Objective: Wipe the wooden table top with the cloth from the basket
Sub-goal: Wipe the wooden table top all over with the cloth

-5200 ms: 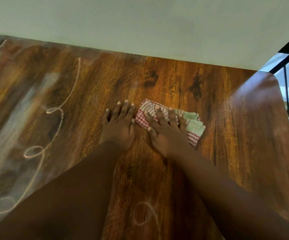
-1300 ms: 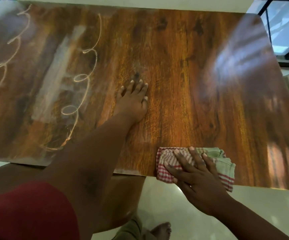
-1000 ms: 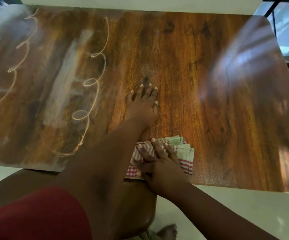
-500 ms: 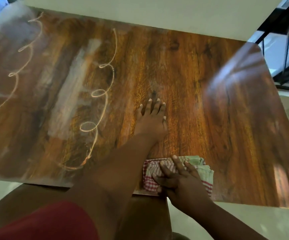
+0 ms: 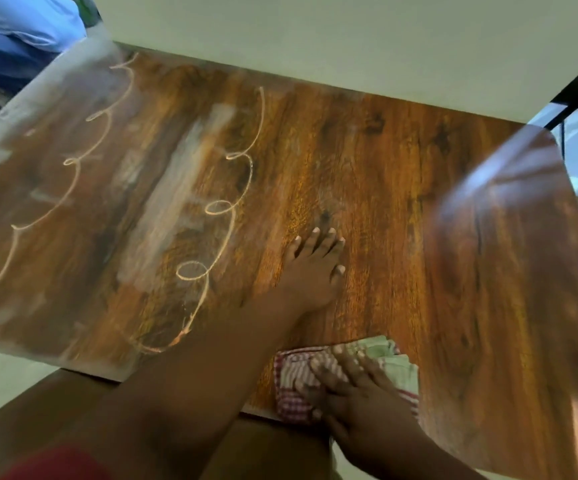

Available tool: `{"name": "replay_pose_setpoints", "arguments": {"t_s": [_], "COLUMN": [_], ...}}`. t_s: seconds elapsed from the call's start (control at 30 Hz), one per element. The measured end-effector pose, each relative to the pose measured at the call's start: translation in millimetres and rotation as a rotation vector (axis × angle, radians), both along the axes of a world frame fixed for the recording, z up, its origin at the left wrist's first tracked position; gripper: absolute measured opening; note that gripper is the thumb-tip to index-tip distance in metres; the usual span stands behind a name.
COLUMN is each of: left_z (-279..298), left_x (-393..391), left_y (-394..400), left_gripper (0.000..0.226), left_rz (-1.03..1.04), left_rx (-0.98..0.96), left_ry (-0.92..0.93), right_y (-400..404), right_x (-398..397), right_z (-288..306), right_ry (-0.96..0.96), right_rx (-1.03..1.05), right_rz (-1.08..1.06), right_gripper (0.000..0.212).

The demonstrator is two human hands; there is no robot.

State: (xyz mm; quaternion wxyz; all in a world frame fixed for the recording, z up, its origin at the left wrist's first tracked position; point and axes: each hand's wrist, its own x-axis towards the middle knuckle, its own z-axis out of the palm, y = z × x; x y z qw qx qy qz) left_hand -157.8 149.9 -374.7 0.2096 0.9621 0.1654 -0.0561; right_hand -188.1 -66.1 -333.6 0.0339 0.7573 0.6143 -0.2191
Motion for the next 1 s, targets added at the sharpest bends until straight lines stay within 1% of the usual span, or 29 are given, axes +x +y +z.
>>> {"name": "replay_pose_setpoints", "arguments": {"t_s": [0.07,0.13,0.23,0.3,0.37,0.43,0.5,0.53,0.6,0.67,0.77,0.83,0.9,1.0], "left_z": [8.8,16.5,17.5,13.0,7.9,3.1,-0.1,-1.0,-1.3,-0.3,2.3,2.0,0.9,0.6], "left_x": [-0.6,-2.5,-8.2,-10.5,-9.6,-9.5,-9.6,-9.9,-10.8,-11.8,-12.8,-12.0,-11.0,-11.9], "left_y": [13.7,31.3,53.9,63.2,69.0,71.5,72.4,72.7,72.4,71.4,69.5,68.8,69.6,70.7], "left_gripper": [0.057,0.055,0.054,0.056,0.058,0.06,0.06,0.06,0.058,0.058,0.058,0.059,0.059,0.06], "left_rz": [-0.049,-0.02,0.06,0.067,0.076,0.093,0.113,0.125,0.151,0.174,0.186,0.187,0.181,0.169], "left_rx": [-0.035,-0.005,0.061,0.105,0.128,0.139,0.149,0.15,0.141,0.13,0.125,0.132,0.14,0.134], "left_ry": [0.033,0.003,-0.013,0.016,0.031,0.032,0.009,-0.011,-0.056,-0.098,-0.127,-0.113,-0.102,-0.108], "right_y": [-4.0,10.4,48.6,67.2,67.2,53.8,38.2,34.2,33.6,46.4,92.6,118.9,122.3,81.8], "right_x": [19.8,35.7,43.2,35.8,21.4,8.8,13.8,22.9,50.6,85.4,127.9,133.5,122.1,93.2], "right_z": [-1.4,-3.1,-18.1,-19.1,-19.1,-17.6,-17.3,-17.0,-16.3,-21.5,-27.4,-27.6,-29.7,-32.1], "right_ry": [-0.035,-0.005,-0.03,-0.009,0.052,0.112,0.071,0.029,-0.005,0.008,-0.076,-0.083,-0.081,-0.095], "right_rx": [-0.027,-0.041,0.091,0.087,0.084,0.069,0.059,0.064,0.067,0.096,0.141,0.122,0.117,0.175], "right_rz": [-0.029,-0.093,-0.151,-0.158,-0.089,0.03,0.125,0.129,0.073,-0.043,-0.241,-0.323,-0.297,-0.116], "right_gripper": [0.042,0.046,0.048,0.048,0.048,0.049,0.046,0.044,0.044,0.048,0.049,0.048,0.049,0.051]}}
